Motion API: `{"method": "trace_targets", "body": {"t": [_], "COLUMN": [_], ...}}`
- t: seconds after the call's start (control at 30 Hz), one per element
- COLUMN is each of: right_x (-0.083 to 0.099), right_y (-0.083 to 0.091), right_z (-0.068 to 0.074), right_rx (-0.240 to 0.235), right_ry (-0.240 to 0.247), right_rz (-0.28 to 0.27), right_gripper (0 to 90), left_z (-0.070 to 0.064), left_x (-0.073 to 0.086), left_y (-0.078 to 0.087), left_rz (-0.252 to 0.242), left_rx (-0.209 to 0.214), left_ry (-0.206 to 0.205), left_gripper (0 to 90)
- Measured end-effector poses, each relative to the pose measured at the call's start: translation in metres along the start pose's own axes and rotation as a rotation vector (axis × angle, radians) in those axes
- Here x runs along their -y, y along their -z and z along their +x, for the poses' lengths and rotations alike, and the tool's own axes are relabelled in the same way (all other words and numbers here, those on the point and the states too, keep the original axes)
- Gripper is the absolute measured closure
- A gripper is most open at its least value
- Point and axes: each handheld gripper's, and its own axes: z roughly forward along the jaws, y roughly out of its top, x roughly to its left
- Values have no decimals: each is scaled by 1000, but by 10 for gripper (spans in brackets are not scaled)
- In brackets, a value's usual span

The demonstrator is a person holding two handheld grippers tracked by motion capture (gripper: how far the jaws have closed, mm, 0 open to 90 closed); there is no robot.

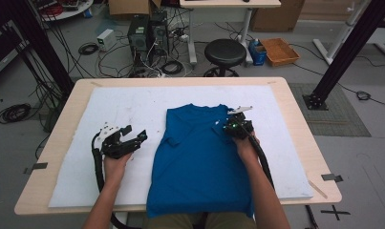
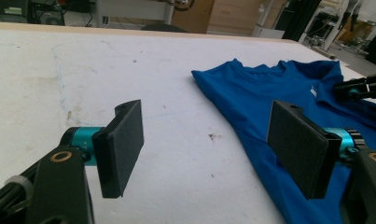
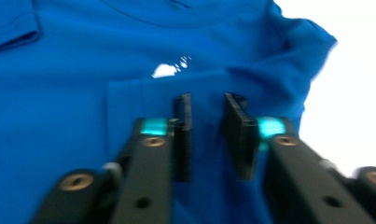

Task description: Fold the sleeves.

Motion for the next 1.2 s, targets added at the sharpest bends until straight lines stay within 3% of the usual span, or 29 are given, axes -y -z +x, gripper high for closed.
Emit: {"method": "trace_targets", "body": {"t": [0.03, 0.1, 0.13, 0.17, 0.2, 0.23, 0.3, 0.37, 0.43, 0.47, 0.53, 0.57, 0.6, 0.63, 0.67, 0.7, 0.77, 0.83, 0.87, 0.9, 0.93, 0.97, 1.0, 1.03, 1.07, 1.1, 1.13, 1.17, 1.2], "right_x": [-3, -7, -8, -9, -9, -10, -12, -13, -11, -10, -7, -7, -3, 0, 0, 5, 8, 11, 11, 12, 12, 13, 14, 16, 16, 21, 25, 30, 30], "right_y": [-2, -6, -8, -10, -10, -9, -1, 9, 13, 12, 10, 10, 8, 8, 8, 8, 9, 10, 10, 19, 19, 29, 35, 39, 39, 39, 37, 33, 33], "right_z": [4, 10, 13, 16, 16, 18, 9, -5, -16, -19, -17, -17, -9, -5, -5, -3, -11, -22, -22, -31, -31, -32, -30, -28, -28, -20, -16, -16, -16], "right_rx": [4, -25, -58, -123, -123, -197, -186, -95, 9, 7, 9, 9, -15, 16, 16, 87, 162, 162, 162, 110, 110, 98, 79, 31, 31, -63, -71, -100, -100], "right_ry": [19, 41, 60, 74, 74, 99, 1, -88, -129, -136, -118, -118, -66, -22, -22, 53, 47, -29, -29, -86, -86, -65, -49, -36, -36, 24, 50, 47, 47], "right_rz": [7, -5, -18, -30, -30, -70, -156, -211, -174, -145, -69, -69, -16, 8, 8, 25, 39, 16, 16, -55, -55, -119, -137, -148, -148, -114, -79, -54, -54], "right_gripper": [840, 855, 853, 829, 829, 707, 655, 623, 618, 609, 572, 572, 582, 687, 687, 837, 823, 612, 612, 586, 586, 657, 705, 763, 763, 866, 870, 879, 879], "left_z": [0, 0, 0, 0, 0, -1, -1, -1, -1, -1, 0, 0, 0, -1, -1, -1, -2, -2, -2, -2, -2, -2, -2, -2, -2, -2, -2, -3, -3], "left_x": [1, 2, 2, 2, 2, 2, 2, 3, 3, 3, 3, 3, 4, 4, 4, 4, 4, 4, 4, 4, 4, 4, 4, 4, 4, 4, 4, 4, 4], "left_y": [1, 1, 1, 1, 1, 1, 1, 1, 1, 1, 1, 1, 0, 1, 1, 1, 1, 1, 1, 1, 1, 0, 0, 0, 0, 0, 0, 0, 0], "left_rz": [7, 14, 18, 18, 18, 18, 21, 25, 26, 28, 29, 29, 31, 33, 34, 38, 39, 43, 42, 38, 38, 40, 42, 39, 39, 40, 38, 41, 41], "left_rx": [-9, -14, -14, -16, -16, -19, -19, -21, -22, -23, -24, -24, -24, -24, -25, -27, -27, -31, -31, -32, -32, -30, -32, -33, -33, -31, -29, -29, -29], "left_ry": [-2, -9, -14, -18, -18, -19, -21, -26, -25, -23, -23, -23, -21, -20, -24, -29, -27, -32, -33, -32, -32, -30, -32, -32, -32, -35, -35, -37, -37], "left_gripper": [275, 275, 275, 275, 275, 275, 275, 275, 275, 275, 275, 275, 275, 275, 275, 275, 275, 275, 275, 276, 275, 275, 275, 275, 275, 275, 275, 275, 276]}}
